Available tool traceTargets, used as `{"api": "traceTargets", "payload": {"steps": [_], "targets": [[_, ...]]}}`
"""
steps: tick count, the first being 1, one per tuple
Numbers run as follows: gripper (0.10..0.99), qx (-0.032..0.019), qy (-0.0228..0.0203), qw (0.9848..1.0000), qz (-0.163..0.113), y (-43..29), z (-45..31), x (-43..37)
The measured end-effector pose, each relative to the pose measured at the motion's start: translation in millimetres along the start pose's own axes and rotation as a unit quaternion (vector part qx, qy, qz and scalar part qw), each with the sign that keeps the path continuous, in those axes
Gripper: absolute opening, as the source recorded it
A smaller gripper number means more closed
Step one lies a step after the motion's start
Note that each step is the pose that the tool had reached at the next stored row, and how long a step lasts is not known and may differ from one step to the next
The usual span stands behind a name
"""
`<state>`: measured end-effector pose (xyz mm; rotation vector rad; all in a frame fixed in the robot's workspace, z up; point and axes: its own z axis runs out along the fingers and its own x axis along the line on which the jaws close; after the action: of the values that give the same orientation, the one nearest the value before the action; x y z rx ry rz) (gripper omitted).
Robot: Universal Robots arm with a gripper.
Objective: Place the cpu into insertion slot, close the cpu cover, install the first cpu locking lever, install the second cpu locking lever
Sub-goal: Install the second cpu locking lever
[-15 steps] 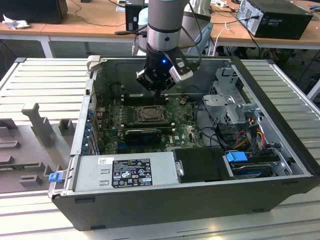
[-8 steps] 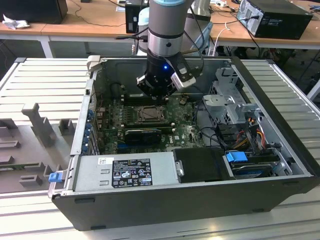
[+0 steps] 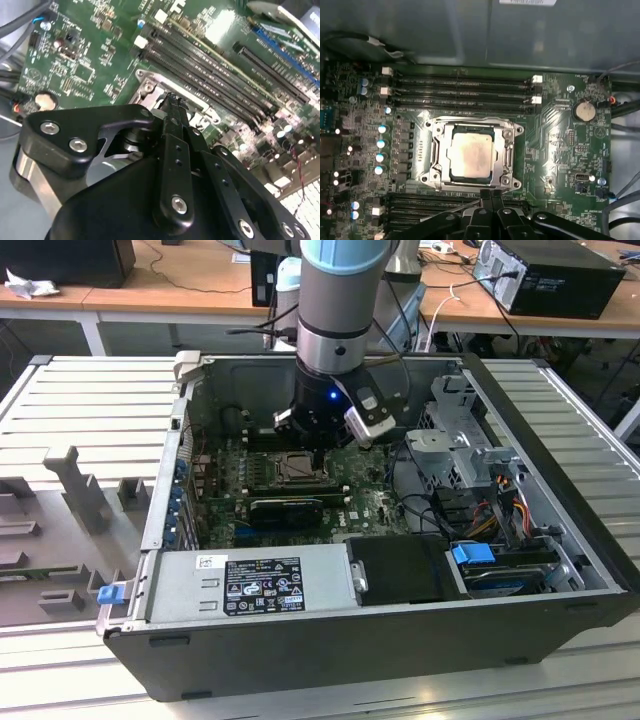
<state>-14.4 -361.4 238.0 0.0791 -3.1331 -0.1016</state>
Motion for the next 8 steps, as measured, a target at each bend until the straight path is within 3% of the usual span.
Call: {"api": "traceTargets", "payload": {"steps": [4, 5, 7, 8], "targets": [[0.106, -0.0041, -0.0002, 1.0000, 0.000, -10.6, 0.9, 5.9], [0.106, -0.0093, -0.0005, 1.0000, 0.000, -11.7, 0.9, 7.4], [0.106, -0.0309, -0.0016, 0.9995, 0.000, -13.8, 1.0, 11.8], [0.106, -0.0337, -0.0018, 0.9994, 0.000, -14.9, 0.9, 12.7]]}}
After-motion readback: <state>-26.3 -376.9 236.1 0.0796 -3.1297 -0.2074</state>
